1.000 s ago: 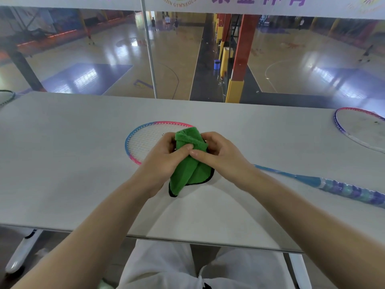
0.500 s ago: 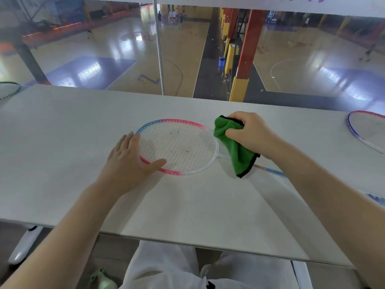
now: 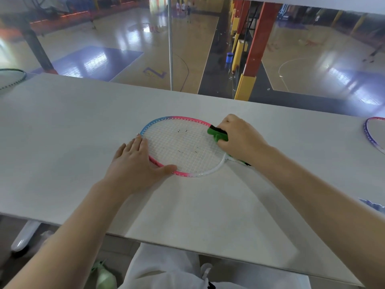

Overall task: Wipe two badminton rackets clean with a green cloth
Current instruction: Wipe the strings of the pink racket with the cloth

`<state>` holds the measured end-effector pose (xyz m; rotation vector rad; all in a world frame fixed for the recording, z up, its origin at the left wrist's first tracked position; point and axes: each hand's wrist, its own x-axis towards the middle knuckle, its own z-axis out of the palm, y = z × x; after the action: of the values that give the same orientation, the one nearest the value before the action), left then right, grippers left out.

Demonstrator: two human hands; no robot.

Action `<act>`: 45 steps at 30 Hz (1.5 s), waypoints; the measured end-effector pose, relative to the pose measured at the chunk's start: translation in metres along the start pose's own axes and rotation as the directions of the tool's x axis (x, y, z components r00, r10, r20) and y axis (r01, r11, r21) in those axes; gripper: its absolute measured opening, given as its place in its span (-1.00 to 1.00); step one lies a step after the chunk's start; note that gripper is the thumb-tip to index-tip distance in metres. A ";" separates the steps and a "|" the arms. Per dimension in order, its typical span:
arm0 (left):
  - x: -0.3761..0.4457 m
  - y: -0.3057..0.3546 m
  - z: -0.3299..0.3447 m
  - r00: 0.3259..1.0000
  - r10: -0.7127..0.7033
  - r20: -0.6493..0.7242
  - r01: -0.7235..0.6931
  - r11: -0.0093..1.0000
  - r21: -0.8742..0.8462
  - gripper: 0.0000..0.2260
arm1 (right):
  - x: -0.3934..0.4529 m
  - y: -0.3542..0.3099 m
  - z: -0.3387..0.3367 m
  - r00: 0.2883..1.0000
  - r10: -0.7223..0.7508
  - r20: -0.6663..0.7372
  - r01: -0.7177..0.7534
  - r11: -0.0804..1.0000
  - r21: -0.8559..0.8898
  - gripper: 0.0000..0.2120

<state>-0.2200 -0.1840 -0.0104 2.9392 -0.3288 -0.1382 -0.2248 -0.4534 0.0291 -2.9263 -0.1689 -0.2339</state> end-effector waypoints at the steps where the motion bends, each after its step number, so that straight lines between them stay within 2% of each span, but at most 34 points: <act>1: 0.000 0.000 0.000 1.000 -0.001 -0.003 0.001 1.000 0.008 0.12 | -0.002 0.000 0.002 1.000 -0.012 0.023 0.012 1.000 -0.012 -0.77; 6: -0.002 0.001 0.002 1.000 -0.017 -0.023 0.017 1.000 0.006 0.12 | -0.009 0.000 0.011 0.999 -0.029 0.021 0.031 0.994 -0.107 -0.71; 12: -0.002 0.002 0.003 0.999 -0.026 -0.028 0.027 0.999 0.024 0.11 | -0.025 -0.005 0.010 0.998 -0.055 0.002 0.055 0.997 -0.055 -0.66; 20: -0.003 0.003 0.001 1.000 -0.023 -0.015 0.023 0.999 0.036 0.10 | -0.053 -0.020 0.005 0.986 -0.154 0.060 0.154 0.988 0.009 -0.61; 23: -0.001 0.003 0.002 1.000 -0.026 -0.009 0.027 0.999 0.041 0.10 | -0.062 -0.029 -0.001 0.974 -0.202 0.102 0.195 0.978 0.075 -0.64; 26: 0.000 0.002 0.003 1.000 -0.030 0.005 0.029 0.999 0.040 0.11 | -0.066 -0.037 -0.003 0.952 -0.269 0.147 0.233 0.947 0.221 -0.67; 29: -0.003 0.002 0.005 0.999 -0.032 0.019 0.032 0.999 0.006 0.10 | -0.061 -0.039 0.004 0.936 -0.321 0.142 0.263 0.909 0.323 -0.85; 31: -0.003 0.002 0.006 0.999 -0.029 0.024 0.029 1.000 -0.012 0.11 | -0.052 -0.039 0.008 0.959 -0.265 0.100 0.218 0.916 0.338 -0.92; 34: -0.001 0.002 0.005 0.998 -0.037 0.059 0.038 0.999 -0.029 0.12 | -0.037 -0.035 0.008 0.984 -0.147 0.099 0.108 0.940 0.325 -0.92; 37: 0.000 0.002 0.004 0.995 -0.044 0.088 0.046 0.999 -0.022 0.13 | -0.028 -0.030 0.010 0.985 -0.129 0.116 0.088 0.948 0.307 -0.96; 45: 0.001 0.003 0.003 0.993 -0.046 0.104 0.050 0.998 -0.034 0.08 | 0.008 -0.003 0.012 1.000 0.019 -0.009 -0.018 0.995 0.095 -0.94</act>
<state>-0.2205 -0.1878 -0.0129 2.9112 -0.2675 -0.3007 -0.2154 -0.4472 0.0195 -2.8304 -0.1468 -0.2314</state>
